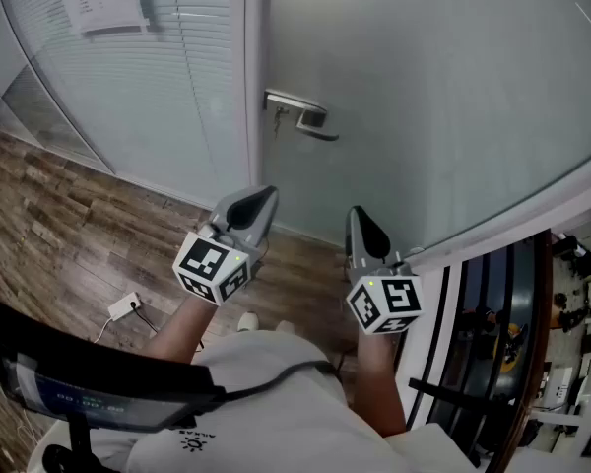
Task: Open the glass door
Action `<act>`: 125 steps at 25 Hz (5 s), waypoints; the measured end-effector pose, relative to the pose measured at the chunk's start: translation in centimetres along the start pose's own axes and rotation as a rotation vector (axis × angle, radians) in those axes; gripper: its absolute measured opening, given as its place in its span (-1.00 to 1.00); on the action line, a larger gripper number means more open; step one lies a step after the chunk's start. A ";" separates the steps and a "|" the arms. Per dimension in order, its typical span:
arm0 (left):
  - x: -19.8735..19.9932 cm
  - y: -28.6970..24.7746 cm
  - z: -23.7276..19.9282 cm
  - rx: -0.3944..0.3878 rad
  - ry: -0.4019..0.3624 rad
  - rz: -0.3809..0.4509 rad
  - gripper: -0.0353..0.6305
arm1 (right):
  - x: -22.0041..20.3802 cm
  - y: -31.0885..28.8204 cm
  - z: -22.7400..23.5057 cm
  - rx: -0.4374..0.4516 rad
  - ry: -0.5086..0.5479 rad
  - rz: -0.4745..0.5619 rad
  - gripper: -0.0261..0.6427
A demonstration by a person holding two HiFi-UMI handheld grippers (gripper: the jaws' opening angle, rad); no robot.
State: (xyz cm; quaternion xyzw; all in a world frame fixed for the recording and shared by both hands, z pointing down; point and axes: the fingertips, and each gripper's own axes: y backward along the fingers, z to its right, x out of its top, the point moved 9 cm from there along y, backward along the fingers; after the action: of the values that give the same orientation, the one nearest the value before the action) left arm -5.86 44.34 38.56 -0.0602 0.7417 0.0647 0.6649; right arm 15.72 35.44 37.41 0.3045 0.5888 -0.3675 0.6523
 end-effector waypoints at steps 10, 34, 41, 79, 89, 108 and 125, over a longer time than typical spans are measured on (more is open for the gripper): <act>0.0 -0.4 0.2 0.006 0.002 0.004 -0.88 | -0.1 -0.1 1.0 0.004 -0.003 -0.001 -0.90; -2.9 -1.7 2.3 0.115 0.013 -0.050 -0.88 | -4.5 1.5 6.8 0.081 -0.081 -0.095 -0.90; -2.7 -3.0 1.6 0.105 0.006 -0.050 -0.88 | -4.2 -0.7 6.5 0.105 -0.061 -0.104 -0.90; -3.6 -17.0 -20.7 -0.190 0.052 -0.098 -0.88 | -4.9 -25.1 6.1 -0.106 0.083 -0.208 -0.89; -3.7 -18.3 -20.3 -0.139 0.065 -0.132 -0.88 | -5.0 -26.6 8.8 -0.036 0.188 -0.288 -0.55; -4.5 -19.8 -19.3 -0.037 0.064 -0.141 -0.88 | -12.0 -29.8 8.3 -0.039 1.141 -0.513 -0.42; -4.0 -20.3 -20.1 -0.048 0.089 -0.138 -0.88 | -11.8 -30.3 7.6 -0.072 1.049 -0.457 -0.53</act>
State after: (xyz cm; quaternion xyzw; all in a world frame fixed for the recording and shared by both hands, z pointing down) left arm -21.56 20.84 44.38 -0.1301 0.7627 0.0337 0.6326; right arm -5.99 14.08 51.08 0.2888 0.8967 -0.2788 0.1868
